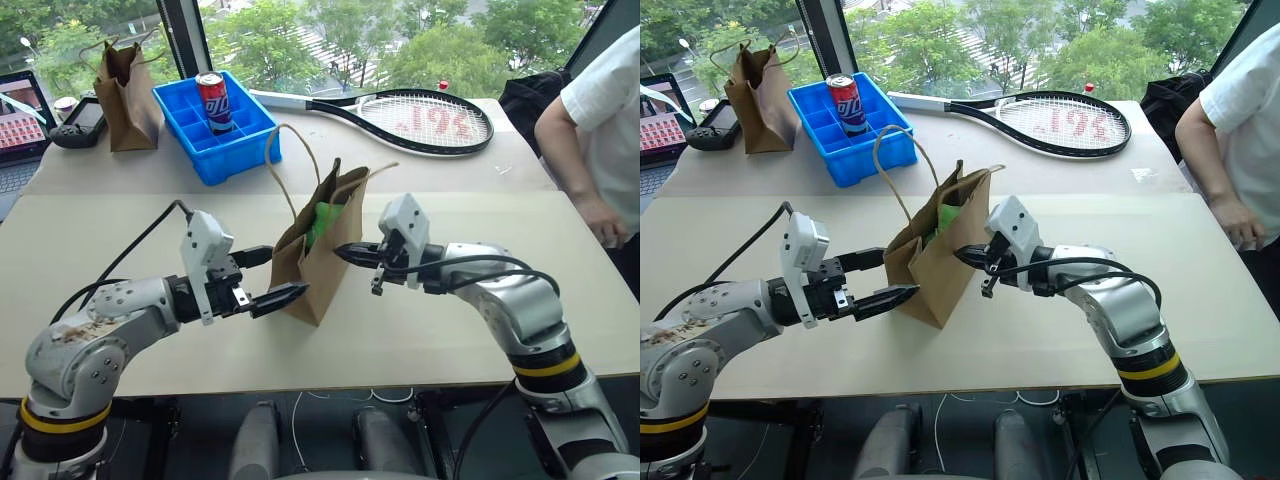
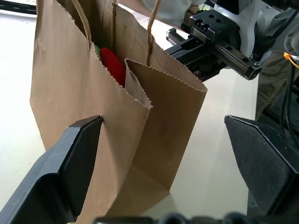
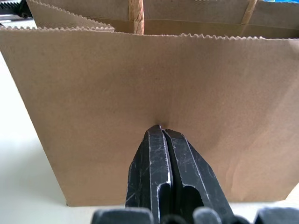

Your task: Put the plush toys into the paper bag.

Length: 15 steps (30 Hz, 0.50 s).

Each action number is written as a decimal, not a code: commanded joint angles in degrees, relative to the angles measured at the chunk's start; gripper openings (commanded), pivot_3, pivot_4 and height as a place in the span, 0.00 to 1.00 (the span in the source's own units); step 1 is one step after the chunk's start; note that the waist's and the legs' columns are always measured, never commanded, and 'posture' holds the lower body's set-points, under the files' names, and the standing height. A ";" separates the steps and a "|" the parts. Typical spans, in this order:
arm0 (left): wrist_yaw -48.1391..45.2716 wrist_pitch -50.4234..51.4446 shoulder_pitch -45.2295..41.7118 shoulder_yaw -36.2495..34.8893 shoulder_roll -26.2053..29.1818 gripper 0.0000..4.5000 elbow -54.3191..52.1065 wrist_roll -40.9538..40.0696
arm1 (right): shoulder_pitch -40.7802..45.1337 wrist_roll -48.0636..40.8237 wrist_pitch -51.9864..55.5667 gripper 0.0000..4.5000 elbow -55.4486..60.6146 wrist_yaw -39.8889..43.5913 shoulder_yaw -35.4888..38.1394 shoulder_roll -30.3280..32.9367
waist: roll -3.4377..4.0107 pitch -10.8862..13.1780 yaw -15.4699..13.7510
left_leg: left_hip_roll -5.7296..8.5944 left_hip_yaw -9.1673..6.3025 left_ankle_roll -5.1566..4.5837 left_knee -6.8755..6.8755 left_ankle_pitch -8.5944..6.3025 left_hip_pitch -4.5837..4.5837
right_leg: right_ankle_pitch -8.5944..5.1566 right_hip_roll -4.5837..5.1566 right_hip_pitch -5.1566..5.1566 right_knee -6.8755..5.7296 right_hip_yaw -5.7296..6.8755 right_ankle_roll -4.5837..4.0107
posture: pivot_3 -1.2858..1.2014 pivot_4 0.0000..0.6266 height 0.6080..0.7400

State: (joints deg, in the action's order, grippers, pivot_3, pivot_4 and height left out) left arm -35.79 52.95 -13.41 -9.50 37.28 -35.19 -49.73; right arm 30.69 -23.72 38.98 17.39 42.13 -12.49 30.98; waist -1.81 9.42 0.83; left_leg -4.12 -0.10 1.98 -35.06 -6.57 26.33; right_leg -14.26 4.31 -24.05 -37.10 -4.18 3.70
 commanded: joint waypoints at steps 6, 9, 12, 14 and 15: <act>5.79 -0.06 -3.35 4.13 -3.25 1.00 -0.84 0.56 | 0.07 1.48 -1.80 0.01 0.99 -0.68 0.37 -3.38 | 0.00 0.00 -0.05 | 0.00 0.00 0.00 0.00 0.00 0.00 | 0.00 0.00 0.01 0.00 0.00 0.01 | 0.52 0.24 1.00; 6.14 0.05 -3.82 4.47 -3.02 0.89 0.15 0.57 | -0.15 1.63 -1.73 0.00 1.14 -0.92 0.58 -3.99 | 0.00 0.00 0.00 | 0.00 -0.01 0.00 0.02 0.00 0.00 | 0.00 -0.01 0.00 -0.01 0.00 0.01 | 0.52 0.24 1.00; 5.79 -0.14 -4.33 4.81 -2.47 0.67 1.47 1.08 | -0.42 1.65 -1.47 0.00 1.40 -1.22 0.96 -4.11 | 0.00 0.00 -0.02 | 0.00 -0.01 0.00 0.02 0.00 0.00 | 0.00 -0.01 0.00 0.00 0.00 0.01 | 0.52 0.24 1.00; 5.02 -0.68 -4.81 5.34 -1.89 0.55 2.51 1.93 | -0.65 1.54 -1.13 0.00 1.79 -1.44 1.60 -3.79 | 0.00 0.00 -0.02 | 0.00 -0.01 0.00 0.02 0.00 0.00 | 0.00 -0.01 0.00 0.00 0.00 0.00 | 0.52 0.24 1.00; 4.75 -0.85 -5.10 5.47 -1.74 0.43 3.19 2.32 | -0.76 1.46 -0.94 0.00 2.01 -1.51 2.00 -3.51 | 0.00 0.00 -0.02 | 0.00 -0.01 0.00 0.02 0.00 0.00 | 0.00 -0.01 0.00 0.01 0.00 0.00 | 0.52 0.24 1.00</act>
State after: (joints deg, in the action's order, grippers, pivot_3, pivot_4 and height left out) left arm -30.04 52.99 -17.37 -4.41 34.89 -32.32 -48.20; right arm 29.96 -22.09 38.90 17.30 40.98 -12.70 27.24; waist -1.81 9.42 0.81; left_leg -4.11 -0.11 1.98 -35.04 -6.57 26.33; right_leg -14.26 4.30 -24.04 -37.10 -4.18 3.70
